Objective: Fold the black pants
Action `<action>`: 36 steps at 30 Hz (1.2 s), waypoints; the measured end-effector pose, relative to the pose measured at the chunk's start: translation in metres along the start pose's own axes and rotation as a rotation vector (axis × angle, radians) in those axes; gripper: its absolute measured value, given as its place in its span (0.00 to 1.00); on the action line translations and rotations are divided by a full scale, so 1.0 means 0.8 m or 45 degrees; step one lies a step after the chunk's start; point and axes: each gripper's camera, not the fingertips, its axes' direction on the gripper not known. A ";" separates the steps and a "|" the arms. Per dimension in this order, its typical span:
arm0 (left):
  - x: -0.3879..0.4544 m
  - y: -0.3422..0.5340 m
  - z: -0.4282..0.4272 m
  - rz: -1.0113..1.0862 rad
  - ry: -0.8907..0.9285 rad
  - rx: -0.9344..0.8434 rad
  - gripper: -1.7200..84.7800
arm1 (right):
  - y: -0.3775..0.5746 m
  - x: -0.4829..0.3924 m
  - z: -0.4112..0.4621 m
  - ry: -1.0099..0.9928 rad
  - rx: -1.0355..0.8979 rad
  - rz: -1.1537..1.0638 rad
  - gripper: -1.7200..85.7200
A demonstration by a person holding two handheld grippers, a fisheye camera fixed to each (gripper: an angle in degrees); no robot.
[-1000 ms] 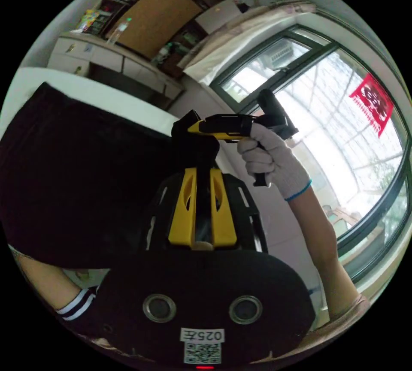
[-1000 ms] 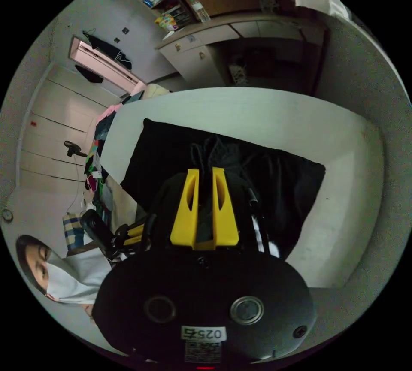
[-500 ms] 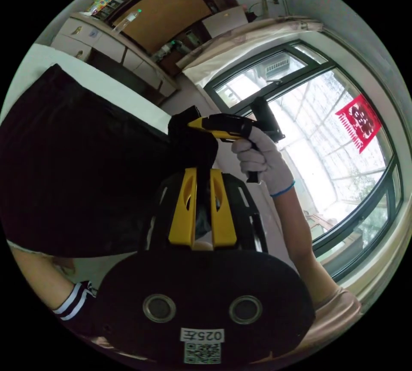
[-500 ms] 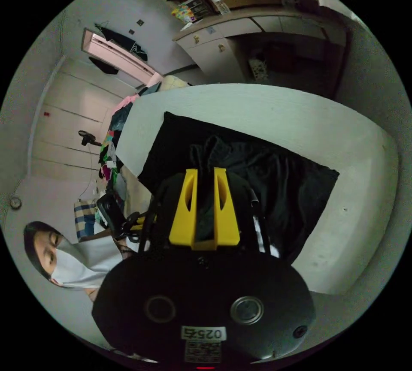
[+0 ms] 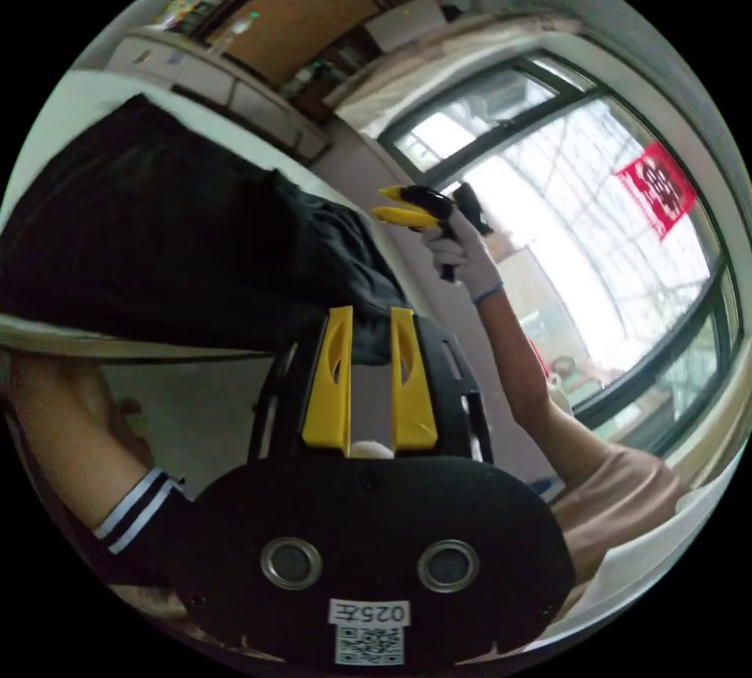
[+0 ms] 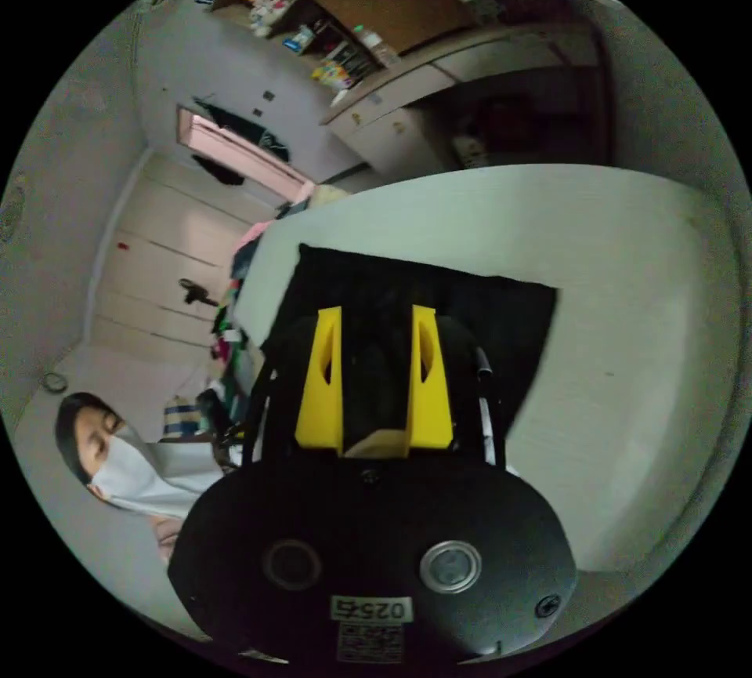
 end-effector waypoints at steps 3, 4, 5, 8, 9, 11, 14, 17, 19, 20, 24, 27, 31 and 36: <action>0.045 0.017 0.078 0.090 0.069 -0.085 0.07 | 0.030 0.062 -0.020 -0.070 0.076 0.141 0.18; 0.049 0.021 0.094 0.084 0.067 -0.102 0.08 | 0.035 0.072 -0.021 -0.089 0.080 0.156 0.18; 0.055 0.027 0.119 0.063 0.067 -0.115 0.08 | 0.043 0.089 -0.023 -0.082 0.081 0.177 0.18; 0.064 0.037 0.152 0.010 0.009 -0.053 0.09 | 0.056 0.121 -0.023 -0.050 0.108 0.203 0.21; 0.072 0.036 0.160 0.027 -0.013 -0.038 0.09 | 0.056 0.131 -0.021 -0.105 0.106 0.203 0.21; 0.088 0.031 0.168 0.070 -0.049 -0.009 0.09 | 0.055 0.143 -0.015 -0.177 0.109 0.215 0.22; 0.107 0.017 0.190 0.077 -0.150 -0.048 0.09 | 0.046 0.145 -0.003 -0.174 0.091 0.200 0.23; 0.116 0.011 0.203 0.083 -0.253 -0.053 0.09 | 0.036 0.130 0.001 -0.072 0.113 0.135 0.22; 0.119 0.012 0.211 0.080 -0.281 -0.075 0.09 | 0.028 0.113 0.002 0.021 0.119 0.045 0.22; 0.125 0.014 0.214 0.111 -0.306 -0.060 0.09 | 0.022 0.101 0.004 0.090 0.116 -0.021 0.22; 0.147 0.023 0.230 0.196 -0.436 -0.024 0.08 | -0.001 0.087 0.010 0.059 0.103 -0.069 0.21; 0.152 0.026 0.232 0.207 -0.495 -0.012 0.06 | -0.019 0.099 0.027 -0.034 0.031 0.007 0.20; 0.147 0.026 0.225 0.215 -0.488 -0.014 0.05 | -0.027 0.101 0.045 0.031 -0.011 0.014 0.18; 0.126 0.024 0.203 0.145 -0.339 -0.010 0.01 | -0.009 0.103 0.024 0.010 0.128 -0.016 0.06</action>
